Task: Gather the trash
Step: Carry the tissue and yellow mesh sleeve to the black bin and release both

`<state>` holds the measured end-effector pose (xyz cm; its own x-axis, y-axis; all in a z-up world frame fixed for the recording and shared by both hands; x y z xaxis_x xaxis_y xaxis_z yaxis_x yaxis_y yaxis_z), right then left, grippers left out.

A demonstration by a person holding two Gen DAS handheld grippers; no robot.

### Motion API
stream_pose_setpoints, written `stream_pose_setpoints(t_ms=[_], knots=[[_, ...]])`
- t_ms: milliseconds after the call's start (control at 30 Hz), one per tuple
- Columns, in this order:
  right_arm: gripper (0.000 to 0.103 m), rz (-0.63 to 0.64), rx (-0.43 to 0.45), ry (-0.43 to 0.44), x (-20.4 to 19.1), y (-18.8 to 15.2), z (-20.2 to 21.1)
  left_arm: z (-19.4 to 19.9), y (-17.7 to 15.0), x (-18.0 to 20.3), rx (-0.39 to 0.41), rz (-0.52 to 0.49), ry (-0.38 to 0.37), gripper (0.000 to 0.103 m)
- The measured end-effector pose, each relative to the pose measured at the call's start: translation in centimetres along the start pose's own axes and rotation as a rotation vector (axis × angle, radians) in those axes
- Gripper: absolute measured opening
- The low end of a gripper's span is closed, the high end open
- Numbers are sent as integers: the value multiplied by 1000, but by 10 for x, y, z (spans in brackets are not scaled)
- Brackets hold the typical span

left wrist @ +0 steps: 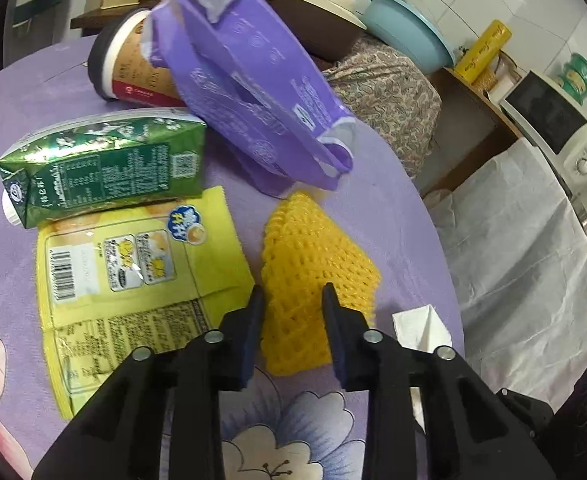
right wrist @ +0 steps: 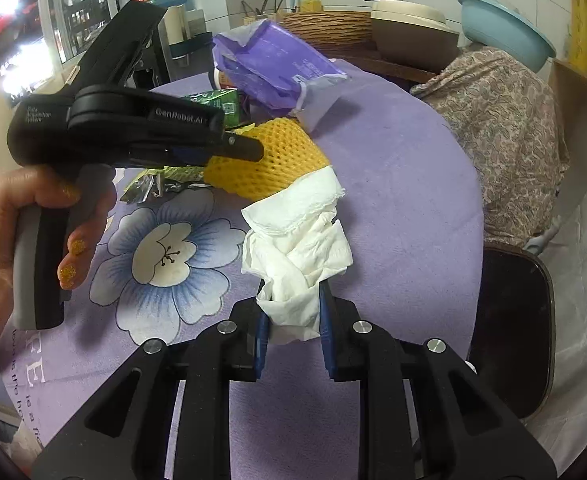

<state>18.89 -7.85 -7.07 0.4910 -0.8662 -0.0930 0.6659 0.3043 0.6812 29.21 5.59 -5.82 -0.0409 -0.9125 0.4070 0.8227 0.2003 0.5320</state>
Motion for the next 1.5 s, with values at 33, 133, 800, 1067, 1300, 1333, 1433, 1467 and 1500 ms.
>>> stream_pose_setpoints(t_ms=[33,133,800,1067,1300,1333,1433,1467,1500], knots=[[22,-7,5,-1,3,-2,1,1,-2,4,1,-11,-2,22],[22,-31,21,0,12,-6,7,6,-9,14,25,-42,-6,17],[22,-186,144,-184,107,-51,59,10,-45,130,129,-319,-50,16],[22,-281,120,-297,174,-78,65,-25,-59,195,91,-438,-90,16],[22,-378,53,-334,227,-101,41,-62,-65,227,14,-482,-98,16],[22,-394,39,-335,235,-105,34,-68,-65,229,1,-481,-95,16],[22,-443,8,-323,257,-116,14,-84,-66,239,-22,-491,-78,16],[22,-459,-2,-318,262,-118,8,-89,-66,241,-29,-496,-70,16],[22,-477,-14,-314,269,-121,1,-93,-67,243,-34,-498,-66,16]])
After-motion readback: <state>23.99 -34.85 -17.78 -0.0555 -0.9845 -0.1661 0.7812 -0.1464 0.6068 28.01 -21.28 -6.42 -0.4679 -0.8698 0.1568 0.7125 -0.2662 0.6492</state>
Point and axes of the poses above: each gripper's, at about its wrist camera, not at the fingertips, and z roughly against the way its jaws point, x to its right, y to its top, the point moved 1 cm from there along -z, roughly the way its jaws point
